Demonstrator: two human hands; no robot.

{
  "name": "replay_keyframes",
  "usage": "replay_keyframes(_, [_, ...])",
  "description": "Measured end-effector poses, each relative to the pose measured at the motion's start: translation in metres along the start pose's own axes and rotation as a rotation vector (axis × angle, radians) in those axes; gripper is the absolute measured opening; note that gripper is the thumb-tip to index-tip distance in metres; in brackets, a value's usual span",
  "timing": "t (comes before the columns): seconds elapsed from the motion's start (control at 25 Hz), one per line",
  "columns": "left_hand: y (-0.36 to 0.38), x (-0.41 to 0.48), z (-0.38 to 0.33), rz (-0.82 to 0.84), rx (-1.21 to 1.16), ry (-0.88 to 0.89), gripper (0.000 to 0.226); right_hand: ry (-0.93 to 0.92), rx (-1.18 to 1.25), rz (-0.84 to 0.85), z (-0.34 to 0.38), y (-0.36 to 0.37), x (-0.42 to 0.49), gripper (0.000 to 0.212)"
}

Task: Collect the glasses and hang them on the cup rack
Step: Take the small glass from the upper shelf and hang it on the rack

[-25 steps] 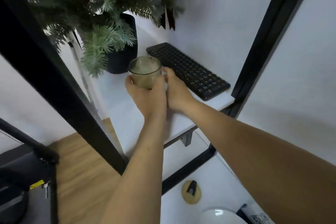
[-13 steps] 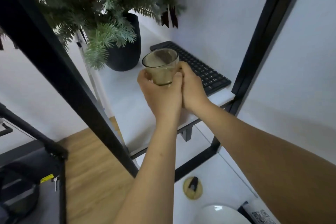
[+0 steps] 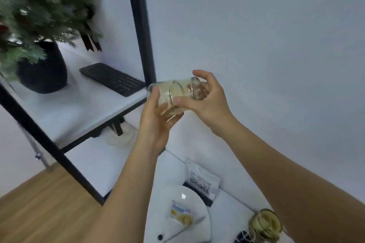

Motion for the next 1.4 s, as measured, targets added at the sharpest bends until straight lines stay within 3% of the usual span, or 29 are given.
replay_keyframes(0.16, [0.047,-0.066,0.101,0.099,0.04,-0.238,0.064,0.146,-0.018,-0.108,-0.045,-0.095,-0.085,0.07])
replay_keyframes(0.32, [0.068,-0.132,0.199,0.178,0.355,-0.405,0.04,0.314,-0.204,-0.233,-0.094,-0.175,-0.171,0.077])
replay_keyframes(0.48, [0.071,-0.167,0.25,0.301,0.636,-0.424,0.031,0.417,-0.359,-0.289,-0.125,-0.209,-0.23,0.071])
replay_keyframes(0.6, [0.062,-0.178,0.274,0.408,0.804,-0.405,0.039,0.435,-0.484,-0.273,-0.147,-0.216,-0.259,0.073])
replay_keyframes(0.8, [0.036,-0.183,0.306,0.614,1.101,-0.312,0.031,0.554,-0.604,-0.159,-0.198,-0.204,-0.309,0.074])
replay_keyframes(1.0, [0.002,-0.194,0.335,0.808,1.363,-0.218,0.03,0.641,-0.636,-0.245,-0.229,-0.216,-0.344,0.074])
replay_keyframes(1.24, [-0.014,-0.191,0.354,0.805,1.457,-0.182,0.044,0.737,-0.708,-0.093,-0.27,-0.192,-0.365,0.073])
replay_keyframes(1.4, [-0.029,-0.195,0.345,0.744,1.646,0.005,0.062,0.789,-0.741,0.017,-0.303,-0.164,-0.374,0.074])
Point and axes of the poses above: each hand's wrist, its own x-axis towards the middle knuckle, its own y-axis out of the palm, z = x × y, the point moved 6 cm from there along x, towards the middle knuckle, and after that the axes turned 10 degrees about -x, right-handed, at the moved point
